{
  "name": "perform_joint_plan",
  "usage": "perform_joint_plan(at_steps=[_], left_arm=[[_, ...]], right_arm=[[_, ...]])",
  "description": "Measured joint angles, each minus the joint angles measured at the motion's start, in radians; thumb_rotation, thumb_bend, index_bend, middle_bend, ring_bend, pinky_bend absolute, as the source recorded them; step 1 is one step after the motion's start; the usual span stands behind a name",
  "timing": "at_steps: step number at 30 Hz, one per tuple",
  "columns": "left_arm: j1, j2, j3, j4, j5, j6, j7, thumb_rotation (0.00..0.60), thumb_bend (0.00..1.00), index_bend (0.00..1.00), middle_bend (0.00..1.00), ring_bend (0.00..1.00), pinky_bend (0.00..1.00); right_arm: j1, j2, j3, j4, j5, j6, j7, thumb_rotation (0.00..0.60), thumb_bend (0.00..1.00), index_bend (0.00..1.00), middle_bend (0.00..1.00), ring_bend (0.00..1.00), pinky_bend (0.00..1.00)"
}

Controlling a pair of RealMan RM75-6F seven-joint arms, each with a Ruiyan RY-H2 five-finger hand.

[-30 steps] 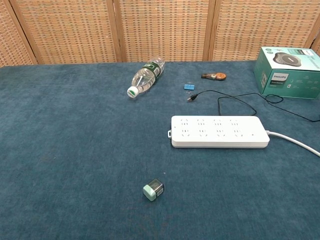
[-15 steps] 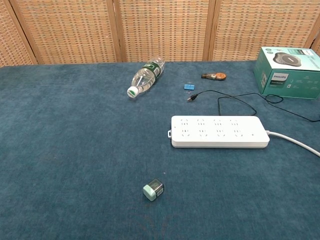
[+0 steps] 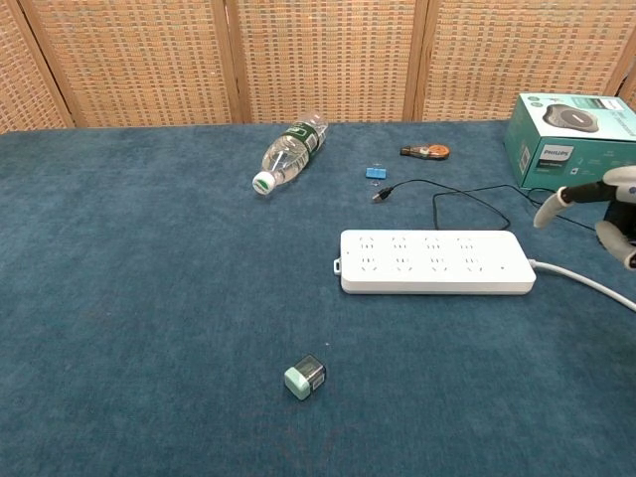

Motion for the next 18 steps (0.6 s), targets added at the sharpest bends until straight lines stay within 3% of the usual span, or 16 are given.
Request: perform_joint_plan(at_steps=[18], left_arm=[[-0.004,0.003,0.000,-0.009,-0.002,-0.008,0.005,0.600,0.00,0.00,0.00,0.00,0.00]], right_arm=[[0.108,-0.136,0.013,0.048,0.270,-0.037,-0.265,0.600,0.82,0.23,0.86,0.91,1.00]])
